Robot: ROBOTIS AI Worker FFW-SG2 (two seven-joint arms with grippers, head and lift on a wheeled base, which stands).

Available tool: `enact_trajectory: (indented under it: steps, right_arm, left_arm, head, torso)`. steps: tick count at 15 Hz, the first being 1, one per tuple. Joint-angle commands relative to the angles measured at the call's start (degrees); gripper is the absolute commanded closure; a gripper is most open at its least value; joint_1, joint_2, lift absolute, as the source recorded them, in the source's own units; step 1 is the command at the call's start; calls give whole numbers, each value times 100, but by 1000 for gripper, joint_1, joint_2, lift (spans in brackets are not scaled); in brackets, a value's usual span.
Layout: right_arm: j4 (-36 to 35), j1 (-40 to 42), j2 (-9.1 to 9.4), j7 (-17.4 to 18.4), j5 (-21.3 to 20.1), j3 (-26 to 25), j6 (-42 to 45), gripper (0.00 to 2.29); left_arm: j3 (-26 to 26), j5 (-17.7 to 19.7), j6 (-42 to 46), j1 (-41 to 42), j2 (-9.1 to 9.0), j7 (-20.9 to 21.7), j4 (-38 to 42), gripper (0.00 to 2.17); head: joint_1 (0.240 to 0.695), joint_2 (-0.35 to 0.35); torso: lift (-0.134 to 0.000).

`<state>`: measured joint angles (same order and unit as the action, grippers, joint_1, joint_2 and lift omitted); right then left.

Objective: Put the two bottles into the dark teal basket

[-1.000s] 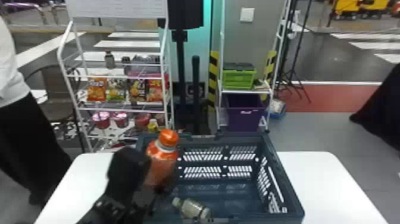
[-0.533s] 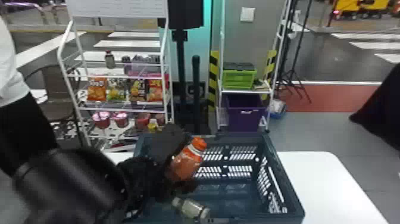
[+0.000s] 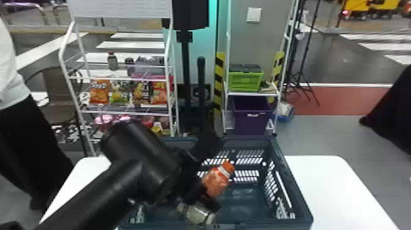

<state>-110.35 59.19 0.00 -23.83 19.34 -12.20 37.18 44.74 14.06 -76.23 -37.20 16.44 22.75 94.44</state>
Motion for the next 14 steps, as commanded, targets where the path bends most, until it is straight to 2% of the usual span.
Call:
enact_trajectory:
  steps: [1, 3, 4, 5, 6, 7, 11, 14]
  right_arm:
    - [31, -4, 5, 1, 9, -2, 12, 87]
    - [31, -12, 5, 1, 9, -2, 12, 87]
    - [31, -12, 5, 1, 9, -11, 12, 87]
    - [31, -12, 5, 1, 9, -11, 12, 87]
    - [31, -12, 5, 1, 9, -11, 12, 87]
    - [31, -12, 5, 1, 9, -20, 12, 87]
    - [31, -30, 5, 1, 35, -37, -23, 87]
    - [49, -65, 5, 1, 35, -37, -58, 87]
  left_arm:
    - [167, -298, 16, -112, -282, 265, -611, 2148]
    - [193, -421, 33, -112, -352, 300, -795, 2118]
    - [202, -421, 16, -95, -352, 265, -769, 1801]
    - [193, -413, 16, -86, -335, 195, -734, 967]
    - [202, -421, 16, -86, -308, 151, -699, 313]
    - [193, -430, 16, -86, -291, 142, -672, 103]
    - [-149, -404, -107, 11, -238, 45, -84, 80]
    - [-1063, -298, -529, 512, -45, -253, 1085, 80]
  head:
    - [499, 0]
    - [499, 0]
    - [499, 0]
    - [499, 0]
    - [499, 0]
    - [499, 0]
    - [499, 0]
    - [499, 0]
  torso:
    - [0]
    - [0]
    - [0]
    - [0]
    - [0]
    - [0]
    - [0]
    - [0]
